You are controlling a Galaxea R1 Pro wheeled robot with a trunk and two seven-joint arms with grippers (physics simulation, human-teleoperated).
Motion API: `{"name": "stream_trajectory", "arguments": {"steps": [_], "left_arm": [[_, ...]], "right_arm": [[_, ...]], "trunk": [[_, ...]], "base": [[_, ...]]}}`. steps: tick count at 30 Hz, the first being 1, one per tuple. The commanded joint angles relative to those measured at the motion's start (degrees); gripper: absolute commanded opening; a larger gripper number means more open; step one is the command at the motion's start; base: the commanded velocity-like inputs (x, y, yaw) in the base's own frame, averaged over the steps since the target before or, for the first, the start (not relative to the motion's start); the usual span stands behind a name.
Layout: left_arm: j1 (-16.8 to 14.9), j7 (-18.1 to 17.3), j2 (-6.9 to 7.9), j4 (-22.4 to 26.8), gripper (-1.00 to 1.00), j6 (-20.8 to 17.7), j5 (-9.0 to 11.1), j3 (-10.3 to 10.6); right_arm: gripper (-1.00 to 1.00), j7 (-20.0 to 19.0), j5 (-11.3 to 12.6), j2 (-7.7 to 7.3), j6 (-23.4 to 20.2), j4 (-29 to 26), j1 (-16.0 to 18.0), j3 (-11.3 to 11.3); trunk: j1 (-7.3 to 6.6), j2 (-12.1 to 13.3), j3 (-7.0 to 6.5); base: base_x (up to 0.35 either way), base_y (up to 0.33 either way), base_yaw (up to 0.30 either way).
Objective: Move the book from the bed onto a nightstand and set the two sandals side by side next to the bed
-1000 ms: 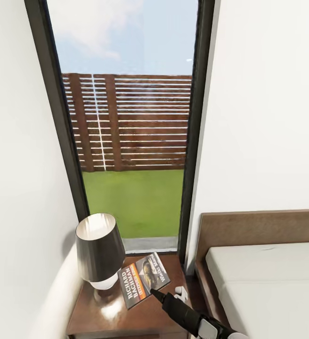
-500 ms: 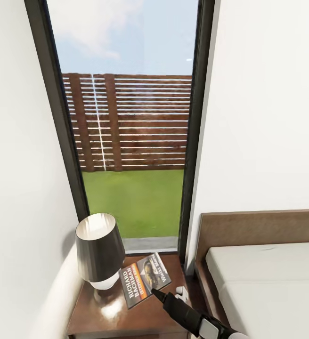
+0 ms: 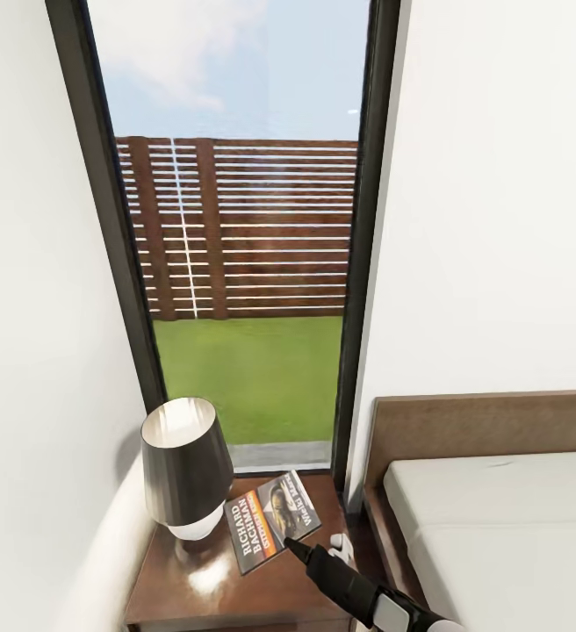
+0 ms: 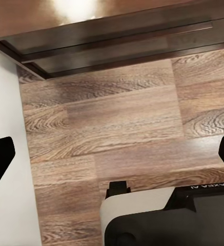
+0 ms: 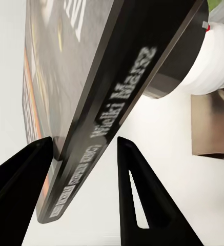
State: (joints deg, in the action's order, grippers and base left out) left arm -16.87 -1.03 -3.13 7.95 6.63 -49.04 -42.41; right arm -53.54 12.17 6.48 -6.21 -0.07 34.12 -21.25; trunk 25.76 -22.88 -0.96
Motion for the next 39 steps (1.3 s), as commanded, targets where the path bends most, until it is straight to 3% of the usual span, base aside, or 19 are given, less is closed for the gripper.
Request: {"name": "stream_trajectory", "arguments": {"steps": [1, 4, 7, 13, 21, 27, 36, 39], "left_arm": [[0.0, -0.1, -0.03, 0.1, 1.0, 0.1, -0.5, -0.5], [0.0, -0.1, -0.03, 0.1, 1.0, 0.1, -0.5, -0.5], [0.0, -0.1, -0.03, 0.1, 1.0, 0.1, -0.5, -0.5], [0.0, -0.1, -0.03, 0.1, 1.0, 0.1, -0.5, -0.5], [0.0, -0.1, -0.03, 0.1, 1.0, 0.1, -0.5, -0.5], [0.0, -0.1, -0.03, 0.1, 1.0, 0.1, -0.5, -0.5], [0.0, 0.0, -0.03, 0.1, 1.0, 0.0, -0.5, -0.5], [0.0, 0.0, -0.03, 0.1, 1.0, -0.1, -0.5, -0.5]], "right_arm": [[-1.0, 0.0, 0.5, 0.01, -0.7, 0.0, 0.0, 0.0], [-1.0, 1.2, 0.5, 0.03, -1.1, 0.0, 0.0, 0.0], [-1.0, 5.3, 0.6, 0.09, -2.9, -0.2, 0.1, 0.1], [-1.0, 10.8, 0.7, 0.22, -9.9, -2.7, 0.6, 0.0], [-1.0, 15.3, 0.9, 0.17, -17.6, -7.3, 0.9, 0.0], [-1.0, 18.1, 5.1, -0.21, -19.9, -8.6, 2.4, -0.1], [-1.0, 28.1, 14.1, -0.89, -22.8, -9.0, 5.0, -0.1], [-1.0, 29.2, 15.4, -0.94, -23.1, -9.0, 5.3, -0.1]], "trunk": [[0.02, 0.0, 0.02], [0.02, 0.0, 0.02], [0.02, 0.0, 0.02], [0.02, 0.0, 0.02], [0.02, 0.0, 0.02], [0.02, 0.0, 0.02], [0.02, 0.0, 0.02], [0.02, 0.0, 0.02]], "base": [[0.0, 0.0, 0.0], [0.0, 0.0, 0.0], [0.0, 0.0, 0.0], [0.0, 0.0, 0.0], [0.0, 0.0, 0.0], [0.0, 0.0, 0.0], [0.0, 0.0, 0.0], [0.0, 0.0, 0.0]]}}
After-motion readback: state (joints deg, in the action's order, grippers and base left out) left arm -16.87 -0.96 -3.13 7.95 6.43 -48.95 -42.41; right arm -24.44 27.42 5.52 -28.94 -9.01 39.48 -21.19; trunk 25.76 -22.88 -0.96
